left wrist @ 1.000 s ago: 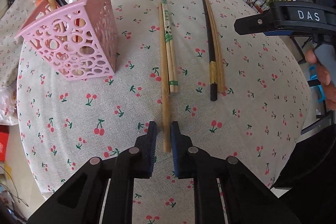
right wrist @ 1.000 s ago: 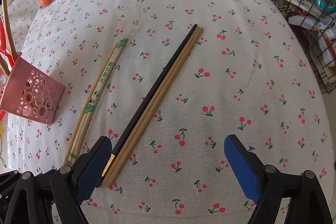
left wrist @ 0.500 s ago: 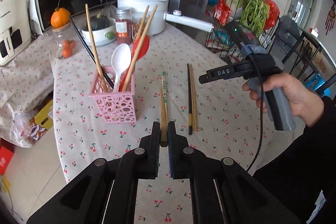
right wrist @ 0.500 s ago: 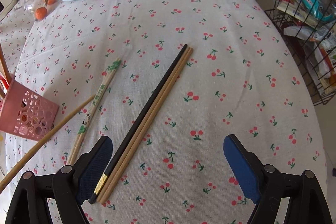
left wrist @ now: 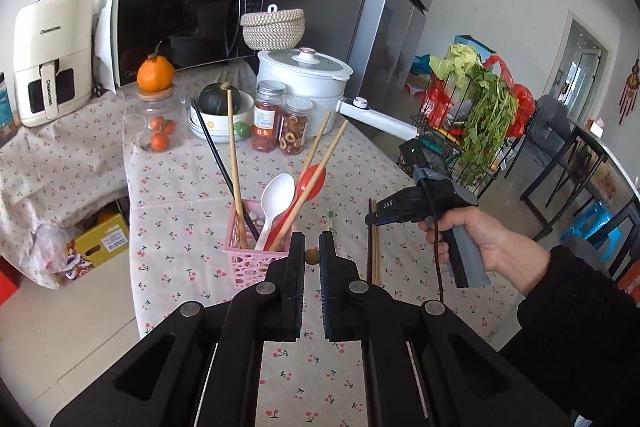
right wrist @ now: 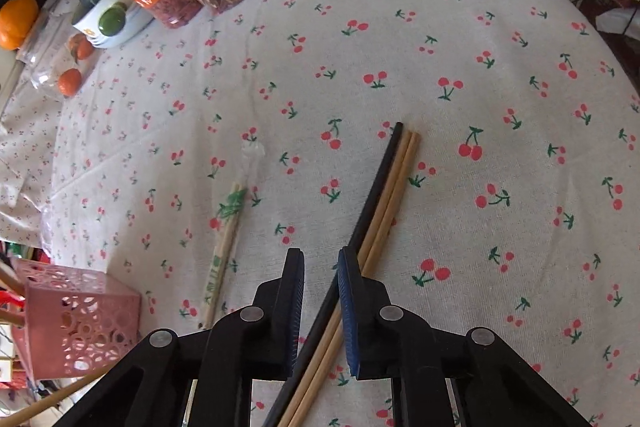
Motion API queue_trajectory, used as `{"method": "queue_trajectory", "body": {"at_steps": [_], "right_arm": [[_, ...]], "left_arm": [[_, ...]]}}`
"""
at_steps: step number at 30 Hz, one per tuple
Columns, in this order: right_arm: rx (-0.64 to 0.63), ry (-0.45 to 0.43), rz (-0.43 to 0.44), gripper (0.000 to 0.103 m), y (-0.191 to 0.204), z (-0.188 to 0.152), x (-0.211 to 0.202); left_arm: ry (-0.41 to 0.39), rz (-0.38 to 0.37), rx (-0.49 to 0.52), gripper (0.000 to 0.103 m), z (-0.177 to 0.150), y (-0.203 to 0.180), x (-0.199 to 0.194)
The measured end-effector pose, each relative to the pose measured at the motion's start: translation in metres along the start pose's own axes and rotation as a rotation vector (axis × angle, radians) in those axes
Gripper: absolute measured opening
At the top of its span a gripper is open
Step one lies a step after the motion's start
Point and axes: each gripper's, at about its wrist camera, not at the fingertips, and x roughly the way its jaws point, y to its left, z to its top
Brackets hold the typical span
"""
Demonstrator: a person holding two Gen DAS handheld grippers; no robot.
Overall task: Organize utensils
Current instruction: 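Carry the chopstick toward the basket with the left tool while the right tool grasps the black chopstick, then drop the chopstick into the basket with the left tool while the right tool lifts the black chopstick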
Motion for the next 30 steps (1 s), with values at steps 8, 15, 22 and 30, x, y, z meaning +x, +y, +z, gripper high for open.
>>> {"method": "queue_trajectory", "body": {"at_steps": [8,15,22,30], "right_arm": [[-0.085,0.004,-0.167,0.01,0.023,0.003,0.02],[-0.126,-0.06,-0.213,0.007,0.033,-0.004,0.023],[-0.078,-0.21,-0.076,0.004,0.02,-0.013,-0.031],[-0.15,-0.443,0.075,0.004,0.037,-0.046,-0.124]], "left_arm": [[0.002,-0.01,-0.015,0.006,0.004,0.005,-0.001],[-0.007,-0.024,-0.014,0.006,0.005,0.003,-0.007],[-0.088,-0.046,0.013,0.006,0.019,0.001,-0.044],[-0.11,-0.035,0.065,0.006,0.048,0.002,-0.091]]}}
